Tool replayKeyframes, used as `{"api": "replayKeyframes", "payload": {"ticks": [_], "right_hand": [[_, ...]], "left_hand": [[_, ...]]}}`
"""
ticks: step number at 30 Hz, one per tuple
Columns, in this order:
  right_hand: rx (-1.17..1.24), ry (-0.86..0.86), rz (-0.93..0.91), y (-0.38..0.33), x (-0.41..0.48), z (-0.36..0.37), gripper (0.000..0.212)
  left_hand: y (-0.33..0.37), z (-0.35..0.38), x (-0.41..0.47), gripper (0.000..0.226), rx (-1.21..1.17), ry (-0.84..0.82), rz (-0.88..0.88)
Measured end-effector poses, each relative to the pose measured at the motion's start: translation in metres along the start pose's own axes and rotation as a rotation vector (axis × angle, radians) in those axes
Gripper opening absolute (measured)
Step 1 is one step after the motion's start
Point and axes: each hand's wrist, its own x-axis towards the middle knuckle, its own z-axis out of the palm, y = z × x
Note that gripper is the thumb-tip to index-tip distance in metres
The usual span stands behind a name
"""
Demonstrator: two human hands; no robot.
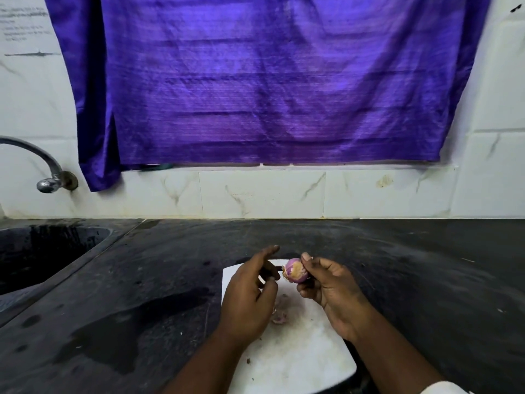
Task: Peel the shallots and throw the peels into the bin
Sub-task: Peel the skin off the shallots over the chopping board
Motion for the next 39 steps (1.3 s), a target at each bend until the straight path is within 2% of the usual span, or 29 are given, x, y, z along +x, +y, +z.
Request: {"api": "replayKeyframes", "payload": {"ticks": [2, 5, 12, 21, 24, 27, 29, 33, 39], "right_hand": [[-0.031, -0.011, 0.010, 0.001, 0.000, 0.000, 0.037], [-0.063, -0.030, 0.006, 0.000, -0.002, 0.003, 0.038], [-0.076, -0.049, 0.003, -0.001, -0.004, 0.003, 0.023], [-0.046, -0.043, -0.016, 0.001, -0.002, 0.002, 0.031], [0.004, -0.067, -0.027, 0.002, 0.000, 0.000, 0.029], [-0.001, -0.117, -0.060, 0.002, 0.000, 0.000, 0.025], [-0.008, -0.146, -0.074, 0.003, -0.001, 0.000, 0.023], [-0.004, -0.178, -0.119, 0.006, 0.001, -0.003, 0.036], [-0.089, -0.184, -0.200, 0.002, -0.001, -0.003, 0.034]], "left_hand": [[0.007, -0.001, -0.002, 0.052, 0.000, 0.049, 0.051], [0.018, -0.002, -0.004, 0.061, -0.031, 0.059, 0.107], [0.012, 0.001, -0.001, 0.074, -0.102, 0.014, 0.106], [0.004, 0.005, -0.001, 0.074, -0.121, -0.018, 0.122], [0.005, 0.005, 0.000, 0.070, -0.121, -0.007, 0.116], [0.006, 0.005, 0.000, 0.076, -0.091, 0.020, 0.120], [0.004, 0.004, 0.001, 0.078, -0.096, 0.030, 0.110], [0.004, 0.003, 0.001, 0.076, -0.135, 0.049, 0.022], [0.008, 0.002, 0.001, 0.065, -0.224, 0.053, -0.057]]}}
